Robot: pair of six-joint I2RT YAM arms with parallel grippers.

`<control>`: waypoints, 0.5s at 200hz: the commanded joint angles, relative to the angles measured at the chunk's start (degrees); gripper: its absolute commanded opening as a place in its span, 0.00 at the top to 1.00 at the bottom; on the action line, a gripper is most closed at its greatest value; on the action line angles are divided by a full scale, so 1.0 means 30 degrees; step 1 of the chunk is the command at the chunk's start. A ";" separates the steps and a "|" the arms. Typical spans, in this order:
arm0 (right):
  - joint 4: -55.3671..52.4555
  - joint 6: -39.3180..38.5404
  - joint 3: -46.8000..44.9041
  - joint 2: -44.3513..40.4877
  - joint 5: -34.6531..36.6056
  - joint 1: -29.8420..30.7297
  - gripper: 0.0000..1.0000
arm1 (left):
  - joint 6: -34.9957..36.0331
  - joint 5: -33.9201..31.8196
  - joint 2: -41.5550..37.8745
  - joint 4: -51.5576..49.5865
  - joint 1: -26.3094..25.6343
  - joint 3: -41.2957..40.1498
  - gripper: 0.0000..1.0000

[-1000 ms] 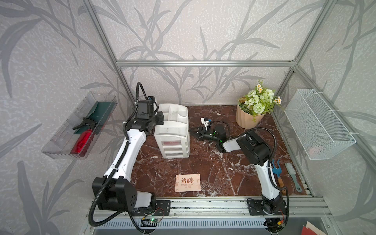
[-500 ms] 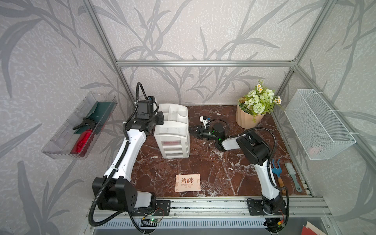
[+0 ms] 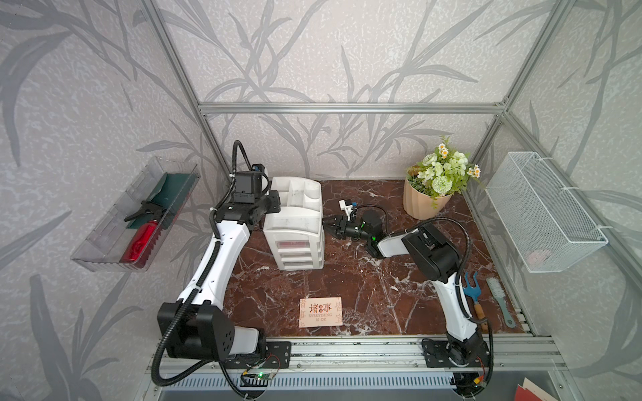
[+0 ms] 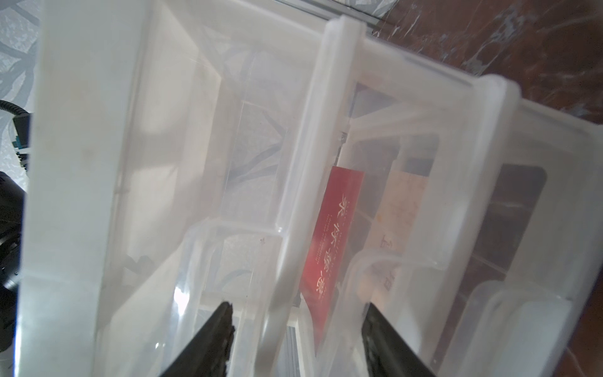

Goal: Take the postcards out of the drawer
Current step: Open the drawer in the storage box.

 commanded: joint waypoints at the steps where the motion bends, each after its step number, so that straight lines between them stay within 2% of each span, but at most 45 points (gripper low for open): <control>1: 0.0864 0.0137 0.0581 0.0510 -0.0428 0.0323 0.39 | -0.0032 0.1404 0.0357 -0.1214 -0.0340 -0.0624 0.95; 100: 0.2193 0.1580 0.0553 0.0846 -0.0458 0.0498 0.44 | -0.0007 0.1491 0.0616 -0.1256 -0.0369 -0.0593 0.99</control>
